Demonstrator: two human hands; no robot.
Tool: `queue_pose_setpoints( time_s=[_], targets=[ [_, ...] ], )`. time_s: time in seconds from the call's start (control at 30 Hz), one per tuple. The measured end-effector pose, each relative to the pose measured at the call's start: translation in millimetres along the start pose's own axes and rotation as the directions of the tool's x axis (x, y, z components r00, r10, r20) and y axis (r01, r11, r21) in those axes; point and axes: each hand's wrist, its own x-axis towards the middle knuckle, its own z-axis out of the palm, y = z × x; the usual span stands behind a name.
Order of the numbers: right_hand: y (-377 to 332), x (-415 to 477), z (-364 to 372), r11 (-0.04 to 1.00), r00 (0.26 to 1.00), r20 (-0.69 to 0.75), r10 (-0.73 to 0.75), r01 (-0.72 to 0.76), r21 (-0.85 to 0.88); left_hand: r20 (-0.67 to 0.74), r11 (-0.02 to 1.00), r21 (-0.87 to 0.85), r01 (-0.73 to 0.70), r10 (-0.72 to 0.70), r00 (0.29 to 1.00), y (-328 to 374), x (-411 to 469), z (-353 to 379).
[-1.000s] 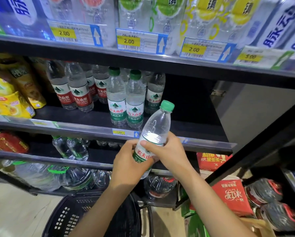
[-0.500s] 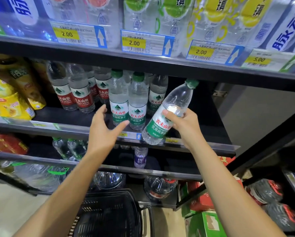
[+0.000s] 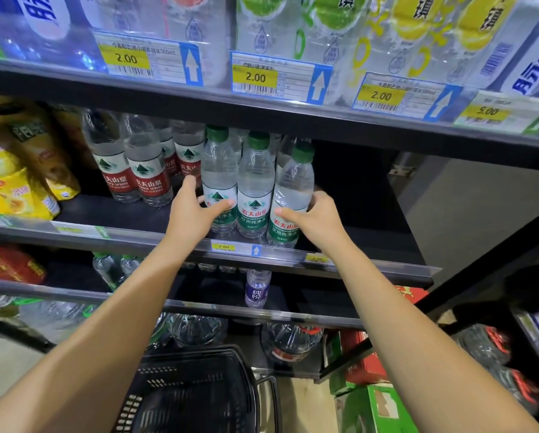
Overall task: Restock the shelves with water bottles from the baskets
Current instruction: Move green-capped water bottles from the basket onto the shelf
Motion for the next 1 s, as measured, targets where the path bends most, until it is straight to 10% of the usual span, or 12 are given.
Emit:
queue_pose_setpoints(
  time_s=[1.0],
  targets=[
    [19, -8, 20, 0.980, 0.986, -0.127, 0.106, -0.125, -0.152, 0.035, 0.983, 0.184, 0.018, -0.025, 0.999, -16, -6, -14]
  ],
)
